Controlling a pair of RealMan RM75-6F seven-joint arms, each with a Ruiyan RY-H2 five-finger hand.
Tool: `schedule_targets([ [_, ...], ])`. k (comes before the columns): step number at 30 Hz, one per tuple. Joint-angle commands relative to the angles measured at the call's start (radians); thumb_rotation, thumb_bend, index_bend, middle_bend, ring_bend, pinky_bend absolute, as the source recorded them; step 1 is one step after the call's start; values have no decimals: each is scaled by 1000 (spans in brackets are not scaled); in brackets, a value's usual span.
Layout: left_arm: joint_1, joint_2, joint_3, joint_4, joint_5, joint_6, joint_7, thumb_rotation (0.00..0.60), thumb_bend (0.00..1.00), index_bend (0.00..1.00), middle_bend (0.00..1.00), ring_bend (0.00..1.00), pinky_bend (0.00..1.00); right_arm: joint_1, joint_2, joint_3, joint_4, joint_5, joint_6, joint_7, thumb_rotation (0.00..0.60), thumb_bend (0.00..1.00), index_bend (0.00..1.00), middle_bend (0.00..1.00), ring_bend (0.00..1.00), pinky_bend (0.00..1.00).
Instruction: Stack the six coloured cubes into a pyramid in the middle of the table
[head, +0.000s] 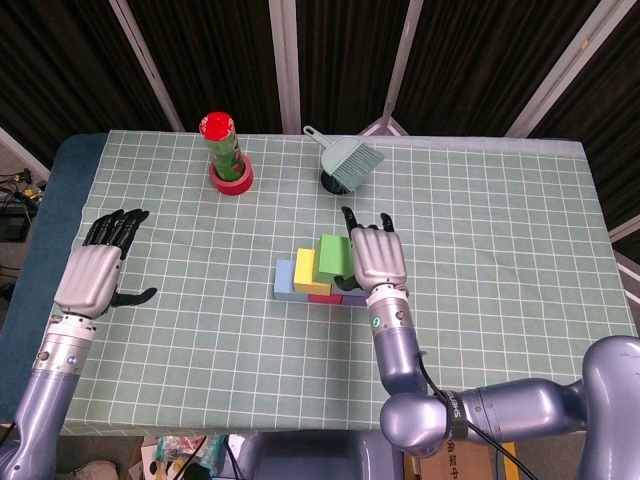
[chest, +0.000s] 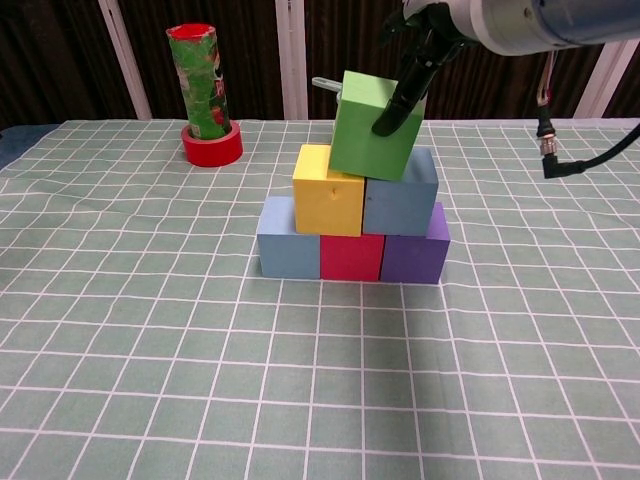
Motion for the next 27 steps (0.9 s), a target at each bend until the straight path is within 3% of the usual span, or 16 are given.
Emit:
schedule_targets([
  [1, 0, 0, 0, 0, 0, -1, 0, 600, 167, 0, 51, 0, 0, 0, 0, -1, 0, 0, -1, -2, 600, 317, 0, 473, 298, 0],
  [27, 0, -2, 1, 2, -3, -3, 2, 600, 166, 0, 51, 0, 0, -10, -3, -7, 7, 3, -12, -8, 600, 317, 0, 474, 298, 0],
])
